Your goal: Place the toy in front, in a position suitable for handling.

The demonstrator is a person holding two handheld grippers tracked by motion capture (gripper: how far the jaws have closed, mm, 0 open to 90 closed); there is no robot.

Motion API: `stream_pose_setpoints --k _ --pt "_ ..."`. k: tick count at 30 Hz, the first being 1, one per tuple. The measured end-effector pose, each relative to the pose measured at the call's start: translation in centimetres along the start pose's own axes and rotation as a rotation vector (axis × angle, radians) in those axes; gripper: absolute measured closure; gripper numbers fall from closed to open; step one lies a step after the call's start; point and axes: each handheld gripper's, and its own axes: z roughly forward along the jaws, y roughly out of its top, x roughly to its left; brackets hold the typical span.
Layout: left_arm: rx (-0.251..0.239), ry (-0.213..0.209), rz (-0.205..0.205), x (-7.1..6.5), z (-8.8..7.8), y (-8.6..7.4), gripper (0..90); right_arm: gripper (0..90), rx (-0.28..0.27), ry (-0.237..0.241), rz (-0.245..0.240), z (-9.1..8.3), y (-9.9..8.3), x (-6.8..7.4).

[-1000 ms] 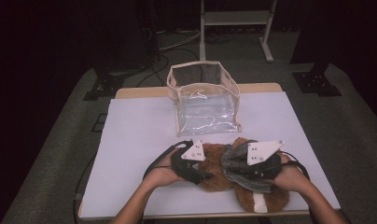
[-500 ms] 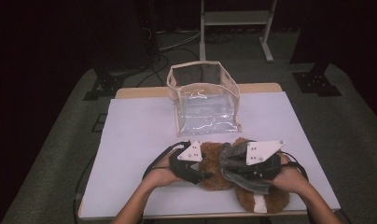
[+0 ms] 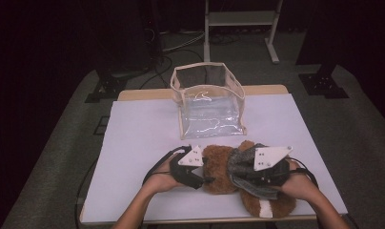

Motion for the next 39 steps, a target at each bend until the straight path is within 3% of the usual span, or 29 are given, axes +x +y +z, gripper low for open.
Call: stream_pose_setpoints --k 5,9,15,22,27,30,33,35,39 --pt "0.003 -0.005 0.001 0.0 0.1 0.4 37.8 71.0 -0.053 0.046 -0.030 1.3 1.7 0.6" --pt "0.001 0.000 -0.005 0.1 -0.1 0.1 37.8 71.0 -0.021 0.074 -0.037 2.0 1.4 0.8" --pt "-0.015 -0.003 -0.011 0.0 0.1 0.2 37.3 71.1 0.008 0.033 0.001 0.2 0.1 0.2" --pt "0.011 -0.004 0.000 -0.2 0.2 0.4 36.7 71.0 -0.004 0.041 -0.036 1.3 2.2 -0.2" --pt "0.017 -0.017 0.021 -0.7 0.1 0.4 36.5 70.9 0.038 0.019 0.019 0.2 2.4 -2.7" --pt "0.008 -0.009 0.020 -0.6 -0.2 0.3 36.9 70.8 0.095 0.041 0.068 -0.3 1.5 -3.7" --pt "-0.051 -0.005 0.004 -0.2 -1.0 0.4 37.2 70.9 0.079 0.079 0.122 -0.5 0.1 -3.7" --pt "-0.079 0.010 -0.007 0.0 -1.4 0.7 37.1 70.9 0.062 0.088 0.127 -0.4 -0.3 -3.3" --pt "-0.071 -0.024 0.001 -0.2 -1.1 1.1 38.0 70.9 0.055 0.105 0.121 -0.2 -0.4 -2.4"
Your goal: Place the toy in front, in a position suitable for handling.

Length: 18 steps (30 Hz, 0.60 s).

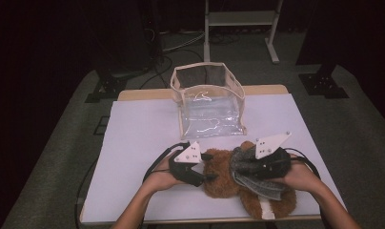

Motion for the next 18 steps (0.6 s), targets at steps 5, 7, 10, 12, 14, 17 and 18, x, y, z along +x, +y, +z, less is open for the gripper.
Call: stream_pose_setpoints --k 5,7,10,12,14,17,18 --pt "0.031 -0.048 0.020 -1.0 1.1 -0.2 37.5 70.9 0.002 -0.005 -0.031 -0.2 1.5 0.1" --pt "0.050 -0.043 0.040 -1.3 1.1 -0.1 37.3 70.8 0.002 -0.004 -0.042 0.2 2.3 -0.1" --pt "0.075 -0.036 0.063 -1.6 1.1 -0.1 36.7 70.7 0.025 0.000 -0.056 1.0 2.9 -0.4" --pt "0.074 -0.040 0.065 -1.6 1.1 -0.2 36.7 70.7 0.039 -0.001 -0.049 1.0 2.8 -0.5" --pt "0.072 -0.042 0.067 -1.7 1.0 -0.2 36.8 70.7 0.062 -0.013 -0.041 0.5 2.1 -0.6" --pt "0.023 -0.022 0.052 -1.3 0.5 0.1 38.1 70.8 0.067 -0.008 -0.008 -0.3 0.8 -0.5" --pt "0.009 -0.012 0.045 -1.1 0.3 0.3 37.7 70.8 0.069 -0.008 -0.002 -0.5 0.5 -0.4"
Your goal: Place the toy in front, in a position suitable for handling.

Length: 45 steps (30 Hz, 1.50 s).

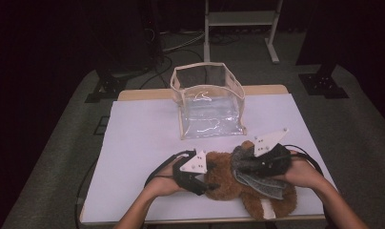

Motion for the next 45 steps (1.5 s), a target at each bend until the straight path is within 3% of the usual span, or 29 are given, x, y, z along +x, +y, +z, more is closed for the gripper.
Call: stream_pose_setpoints --k 6,11,16,18,22,24,27,29,32,35,40,45 --pt "0.015 -0.037 -0.006 -0.1 0.6 0.0 38.3 70.7 -0.009 0.020 -0.003 0.0 0.0 0.1" --pt "0.038 -0.072 0.021 -0.6 1.1 0.0 37.9 70.6 -0.066 0.025 -0.018 0.4 1.8 -0.3" --pt "0.059 -0.070 0.041 -1.0 1.2 0.0 37.6 70.5 -0.037 0.026 -0.056 1.9 3.1 -0.3" --pt "0.058 -0.070 0.042 -1.0 1.1 -0.1 37.7 70.5 -0.018 0.023 -0.053 1.7 2.8 -0.4" --pt "0.049 -0.075 0.038 -1.0 1.1 -0.1 37.7 70.6 0.029 -0.032 -0.024 -0.1 0.7 -1.0" --pt "0.045 -0.075 0.046 -0.9 0.9 0.1 37.8 70.7 0.005 -0.026 0.018 -1.1 -0.6 -1.3" --pt "0.005 -0.044 0.016 -0.3 0.3 0.5 37.5 70.9 -0.013 -0.025 0.045 -1.7 -1.9 -1.1" --pt "-0.015 -0.035 -0.005 0.0 0.2 0.5 37.3 71.0 -0.023 -0.021 0.045 -1.6 -2.3 -0.8" --pt "-0.012 -0.054 -0.013 0.0 0.5 0.5 37.9 70.9 -0.023 -0.014 0.039 -1.5 -2.3 -0.3" --pt "0.010 -0.092 -0.006 -0.4 1.1 0.4 38.4 70.6 -0.014 -0.011 0.022 -1.4 -1.6 -0.3" --pt "0.047 -0.092 0.037 -0.8 1.2 0.6 37.6 70.5 -0.039 0.008 -0.016 -0.4 0.6 -0.4" --pt "0.045 -0.097 0.040 -0.9 1.2 0.5 37.8 70.5 -0.030 0.007 -0.049 0.8 1.9 -0.7"
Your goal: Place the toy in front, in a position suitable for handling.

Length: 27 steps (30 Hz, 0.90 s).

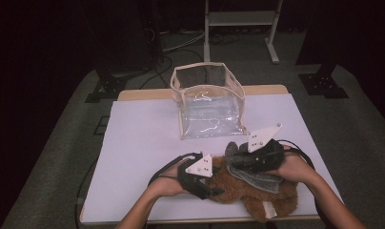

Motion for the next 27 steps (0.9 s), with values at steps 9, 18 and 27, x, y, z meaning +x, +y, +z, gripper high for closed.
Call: stream_pose_setpoints --k 9,18,27 --pt "-0.014 -0.004 -0.002 0.0 0.2 -0.1 38.1 70.7 -0.012 -0.029 0.124 -3.9 -4.5 -1.4" --pt "-0.003 -0.007 0.000 0.1 0.5 0.3 38.3 70.5 -0.020 -0.050 0.094 -3.8 -3.5 -1.3" --pt "-0.006 -0.002 0.010 -0.1 0.2 0.0 38.0 70.4 0.028 -0.023 0.068 -1.4 -2.3 -1.9"
